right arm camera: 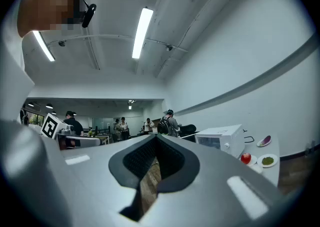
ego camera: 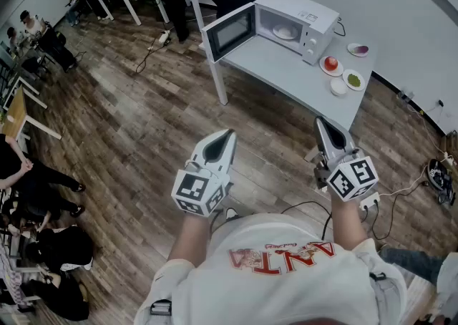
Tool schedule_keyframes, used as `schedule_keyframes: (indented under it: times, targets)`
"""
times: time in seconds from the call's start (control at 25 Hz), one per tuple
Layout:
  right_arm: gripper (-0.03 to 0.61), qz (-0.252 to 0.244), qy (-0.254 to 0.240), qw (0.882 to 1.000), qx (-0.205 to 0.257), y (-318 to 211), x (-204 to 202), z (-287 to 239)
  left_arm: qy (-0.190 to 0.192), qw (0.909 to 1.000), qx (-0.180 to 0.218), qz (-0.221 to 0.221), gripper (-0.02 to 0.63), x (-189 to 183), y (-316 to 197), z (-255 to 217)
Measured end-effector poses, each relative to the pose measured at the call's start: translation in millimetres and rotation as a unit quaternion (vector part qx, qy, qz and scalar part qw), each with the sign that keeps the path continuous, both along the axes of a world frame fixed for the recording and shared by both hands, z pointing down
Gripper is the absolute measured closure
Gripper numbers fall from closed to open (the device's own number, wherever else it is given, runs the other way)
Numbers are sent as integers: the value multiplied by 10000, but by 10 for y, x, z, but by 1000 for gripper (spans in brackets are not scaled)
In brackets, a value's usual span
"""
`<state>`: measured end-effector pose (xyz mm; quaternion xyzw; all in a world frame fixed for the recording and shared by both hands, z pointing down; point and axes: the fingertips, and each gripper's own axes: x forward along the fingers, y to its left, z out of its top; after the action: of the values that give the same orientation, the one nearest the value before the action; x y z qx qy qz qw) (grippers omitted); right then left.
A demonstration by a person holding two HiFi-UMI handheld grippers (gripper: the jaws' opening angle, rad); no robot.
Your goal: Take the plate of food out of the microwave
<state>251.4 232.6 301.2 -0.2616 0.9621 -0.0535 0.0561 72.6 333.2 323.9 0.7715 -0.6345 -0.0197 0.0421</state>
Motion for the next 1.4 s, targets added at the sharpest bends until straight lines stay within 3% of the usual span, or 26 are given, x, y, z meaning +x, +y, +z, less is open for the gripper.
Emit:
schedule_keyframes:
  times: [0.44, 0.8, 1.4]
  targets:
    - [577, 123, 16, 9999, -7, 30, -69, 65, 93, 9999, -36, 24, 603, -126, 23, 80]
    - [576, 103, -339, 9994, -28, 88, -144, -24, 145, 9998, -104, 130, 604, -228, 21, 90]
    - [576, 340, -247, 9987, -273, 337, -1014, 211, 232, 9990, -251, 303, 604, -1111, 220, 377]
